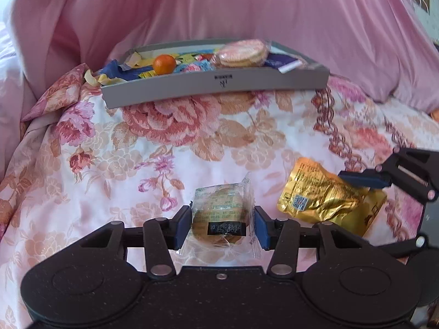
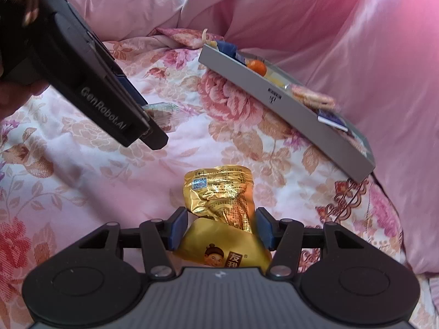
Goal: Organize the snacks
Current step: 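Lift the gold pouch and wrapped cake with both grippers over the tray, then lower both packets into the tray and open both grippers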
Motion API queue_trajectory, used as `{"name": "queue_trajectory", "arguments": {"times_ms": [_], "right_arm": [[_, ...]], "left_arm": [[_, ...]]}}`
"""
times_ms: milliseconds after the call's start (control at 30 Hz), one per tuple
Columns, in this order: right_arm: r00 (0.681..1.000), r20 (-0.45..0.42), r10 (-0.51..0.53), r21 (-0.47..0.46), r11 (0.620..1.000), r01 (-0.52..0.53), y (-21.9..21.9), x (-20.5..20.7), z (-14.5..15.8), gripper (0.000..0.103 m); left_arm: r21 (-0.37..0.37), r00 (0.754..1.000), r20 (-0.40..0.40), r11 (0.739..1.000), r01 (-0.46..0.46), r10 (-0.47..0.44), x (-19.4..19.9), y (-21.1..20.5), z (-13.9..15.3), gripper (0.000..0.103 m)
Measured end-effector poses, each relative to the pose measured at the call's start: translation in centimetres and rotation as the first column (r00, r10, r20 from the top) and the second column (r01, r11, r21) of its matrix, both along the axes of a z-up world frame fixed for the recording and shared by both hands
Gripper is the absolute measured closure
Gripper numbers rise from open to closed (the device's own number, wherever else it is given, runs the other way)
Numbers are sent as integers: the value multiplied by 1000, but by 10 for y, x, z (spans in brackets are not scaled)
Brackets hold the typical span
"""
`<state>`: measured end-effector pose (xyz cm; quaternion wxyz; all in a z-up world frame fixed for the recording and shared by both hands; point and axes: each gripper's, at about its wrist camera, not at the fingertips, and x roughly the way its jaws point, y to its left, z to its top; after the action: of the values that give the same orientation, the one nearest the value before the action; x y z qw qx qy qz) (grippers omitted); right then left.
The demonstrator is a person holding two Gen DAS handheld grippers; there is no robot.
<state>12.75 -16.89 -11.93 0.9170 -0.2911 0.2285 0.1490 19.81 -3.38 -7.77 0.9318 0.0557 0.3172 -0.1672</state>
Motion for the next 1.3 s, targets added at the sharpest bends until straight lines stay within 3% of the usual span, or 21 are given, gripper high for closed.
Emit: {"name": "queue_trajectory", "arguments": {"times_ms": [367,633,767,967,1300], "right_arm": [[992,125,5,13,1000,-6,-1,-3,13,44],[957,289,20,1,1000,-21,3,9,46,44],[938,346,8,39,999,-23,5,35,72,44],[932,363,-4,72,997,-23,8,97,99,44],[947,321,-12,70,997,-12,12,175,119,44]], "left_arm": [[-71,987,97,990,-126,132,11,17,32,52],[-104,960,155,970,-221,235,45,31,68,52],[-110,947,174,961,-255,272,74,32,90,52],[-117,930,176,945,-306,323,128,32,115,52],[-119,929,142,937,-328,343,197,47,112,52]]}}
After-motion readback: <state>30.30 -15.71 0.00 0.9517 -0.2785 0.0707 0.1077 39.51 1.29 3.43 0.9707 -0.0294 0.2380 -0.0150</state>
